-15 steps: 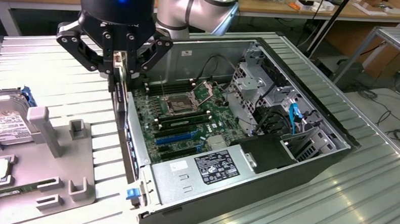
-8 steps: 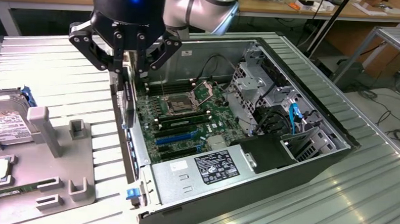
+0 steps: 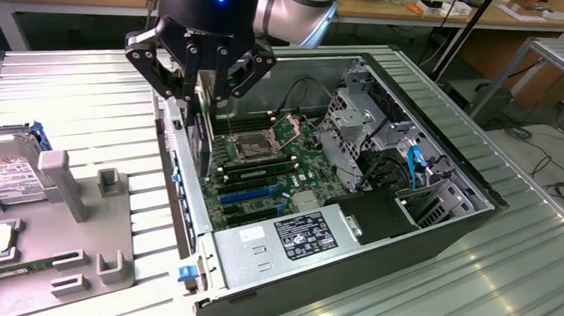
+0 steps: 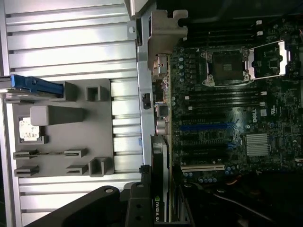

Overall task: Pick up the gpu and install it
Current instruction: 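Pick up the gpu and move the gpu toward the slot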

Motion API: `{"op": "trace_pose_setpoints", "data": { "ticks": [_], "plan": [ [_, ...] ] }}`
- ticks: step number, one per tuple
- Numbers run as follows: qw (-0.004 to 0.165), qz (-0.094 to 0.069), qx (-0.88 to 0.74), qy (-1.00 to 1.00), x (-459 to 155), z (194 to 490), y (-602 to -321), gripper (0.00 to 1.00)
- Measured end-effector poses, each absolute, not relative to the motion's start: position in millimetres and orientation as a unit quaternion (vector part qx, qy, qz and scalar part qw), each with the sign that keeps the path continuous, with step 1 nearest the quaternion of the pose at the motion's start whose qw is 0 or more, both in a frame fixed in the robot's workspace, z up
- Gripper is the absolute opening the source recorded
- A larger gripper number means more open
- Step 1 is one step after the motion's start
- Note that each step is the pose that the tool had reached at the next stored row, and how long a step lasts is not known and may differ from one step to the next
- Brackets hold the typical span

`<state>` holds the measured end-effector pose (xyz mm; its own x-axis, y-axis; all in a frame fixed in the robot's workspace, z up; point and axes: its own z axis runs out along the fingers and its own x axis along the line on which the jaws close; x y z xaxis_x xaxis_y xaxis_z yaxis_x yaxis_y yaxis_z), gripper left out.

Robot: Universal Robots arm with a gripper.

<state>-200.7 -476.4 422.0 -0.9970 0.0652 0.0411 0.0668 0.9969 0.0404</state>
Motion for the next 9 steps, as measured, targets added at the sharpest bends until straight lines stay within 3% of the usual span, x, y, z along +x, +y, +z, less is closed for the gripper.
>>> {"op": "trace_pose_setpoints", "data": {
  "ticks": [9],
  "plan": [
    [0.02, -0.021, -0.033, -0.999, -177.3, 422.1, -476.4, 0.27]
  ]
}}
